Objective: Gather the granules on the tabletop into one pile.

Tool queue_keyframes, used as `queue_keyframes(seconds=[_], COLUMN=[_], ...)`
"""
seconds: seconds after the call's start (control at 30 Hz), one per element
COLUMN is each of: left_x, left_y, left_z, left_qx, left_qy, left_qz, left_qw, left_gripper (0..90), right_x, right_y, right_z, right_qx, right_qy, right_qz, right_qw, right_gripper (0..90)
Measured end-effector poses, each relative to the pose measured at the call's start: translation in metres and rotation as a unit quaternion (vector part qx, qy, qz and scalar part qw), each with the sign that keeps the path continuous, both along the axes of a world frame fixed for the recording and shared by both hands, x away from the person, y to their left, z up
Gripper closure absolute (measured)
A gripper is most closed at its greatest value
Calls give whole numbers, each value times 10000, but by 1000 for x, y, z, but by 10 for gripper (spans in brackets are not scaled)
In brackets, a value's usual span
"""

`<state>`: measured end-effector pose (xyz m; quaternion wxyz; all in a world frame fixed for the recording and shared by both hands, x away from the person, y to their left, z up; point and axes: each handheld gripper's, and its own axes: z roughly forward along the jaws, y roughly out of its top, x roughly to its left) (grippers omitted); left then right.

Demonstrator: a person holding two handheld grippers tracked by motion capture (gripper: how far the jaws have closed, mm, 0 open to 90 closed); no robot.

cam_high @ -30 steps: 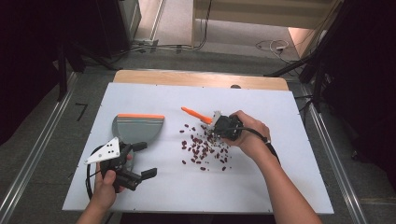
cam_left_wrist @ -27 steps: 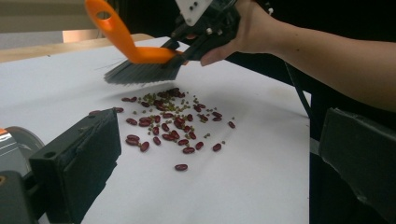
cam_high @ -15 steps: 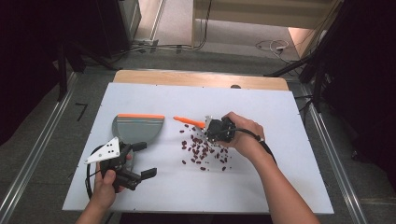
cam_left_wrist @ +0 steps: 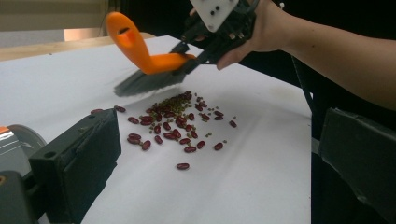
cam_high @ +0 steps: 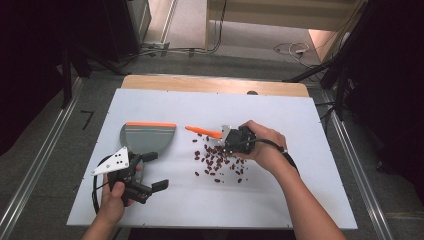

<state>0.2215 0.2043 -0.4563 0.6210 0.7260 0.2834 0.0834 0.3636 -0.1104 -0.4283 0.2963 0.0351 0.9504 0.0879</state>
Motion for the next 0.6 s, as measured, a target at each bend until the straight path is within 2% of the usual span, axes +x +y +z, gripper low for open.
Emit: queue_keyframes(seconds=[0.03,0.1,0.17,0.23,0.27,0.3,0.33,0.37,0.43,0.5,0.53,0.6], left_x=[0,0,0,-1,-1,-1,-1,-1,-2,-2,-1,-1], left_y=[0,0,0,1,2,2,2,1,1,0,0,1], left_z=[0,1,1,1,1,1,1,1,1,1,1,1], left_qx=[0,14,-10,-13,-17,-27,-25,-23,-4,10,0,-3], left_qy=[1,-11,-12,-17,-20,-23,-20,-11,-13,-21,-16,-41], left_qz=[0,-4,-4,3,6,0,-11,-28,-57,-70,-72,-34], left_qw=[10000,10000,10000,10000,10000,10000,10000,10000,10000,10000,10000,10000], left_gripper=[0,0,0,0,0,0,0,0,0,0,0,0], right_x=[0,6,11,12,15,12,17,19,18,11,11,11], right_y=[0,15,29,35,41,51,55,58,60,58,58,52], right_z=[0,-1,-4,-6,-7,-12,-14,-16,-21,-22,-22,-19], right_qx=[0,-43,-127,-120,-144,-171,-239,-298,-312,-360,-360,-319], right_qy=[0,-232,-319,-334,-358,-320,-440,-438,-267,-201,-201,-160], right_qz=[0,365,628,625,734,429,745,832,969,761,761,1199], right_qw=[10000,9991,9974,9974,9966,9984,9960,9951,9944,9962,9962,9921], right_gripper=[685,685,685,685,685,685,685,685,685,685,685,685])
